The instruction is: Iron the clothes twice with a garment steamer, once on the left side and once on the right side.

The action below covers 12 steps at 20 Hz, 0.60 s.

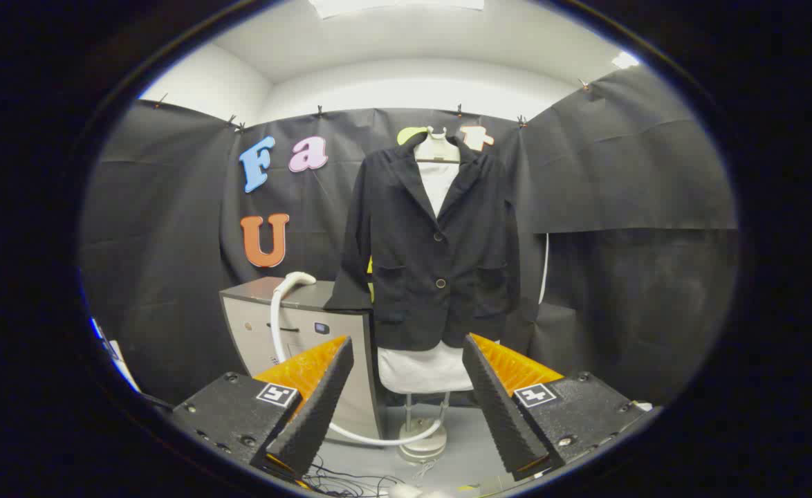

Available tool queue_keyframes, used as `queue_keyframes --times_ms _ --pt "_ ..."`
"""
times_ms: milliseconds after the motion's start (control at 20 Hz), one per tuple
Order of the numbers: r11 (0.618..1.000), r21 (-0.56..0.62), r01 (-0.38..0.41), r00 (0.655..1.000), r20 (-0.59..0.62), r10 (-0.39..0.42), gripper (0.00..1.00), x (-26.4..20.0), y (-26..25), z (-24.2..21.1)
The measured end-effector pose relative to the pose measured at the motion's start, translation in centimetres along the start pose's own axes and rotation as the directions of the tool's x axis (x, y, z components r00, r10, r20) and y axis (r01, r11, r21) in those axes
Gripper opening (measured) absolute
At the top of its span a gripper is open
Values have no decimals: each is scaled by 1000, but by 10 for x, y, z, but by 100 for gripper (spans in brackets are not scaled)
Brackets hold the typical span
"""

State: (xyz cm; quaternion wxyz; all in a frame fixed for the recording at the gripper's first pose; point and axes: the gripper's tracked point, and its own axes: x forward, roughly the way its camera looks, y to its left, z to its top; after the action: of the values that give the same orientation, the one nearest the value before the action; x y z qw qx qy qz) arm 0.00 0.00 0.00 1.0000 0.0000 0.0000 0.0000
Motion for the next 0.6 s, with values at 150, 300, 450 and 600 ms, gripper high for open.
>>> queue_keyframes --times_ms 150,300,450,600 --pt "1000 0 10 1000 -5 -10 98 1 -1 0" --pt "1000 3 21 1000 2 -21 98 2 -1 2" --pt "1000 -3 29 1000 5 -29 99 2 0 3" --pt "999 17 30 1000 -4 -30 98 3 4 5"
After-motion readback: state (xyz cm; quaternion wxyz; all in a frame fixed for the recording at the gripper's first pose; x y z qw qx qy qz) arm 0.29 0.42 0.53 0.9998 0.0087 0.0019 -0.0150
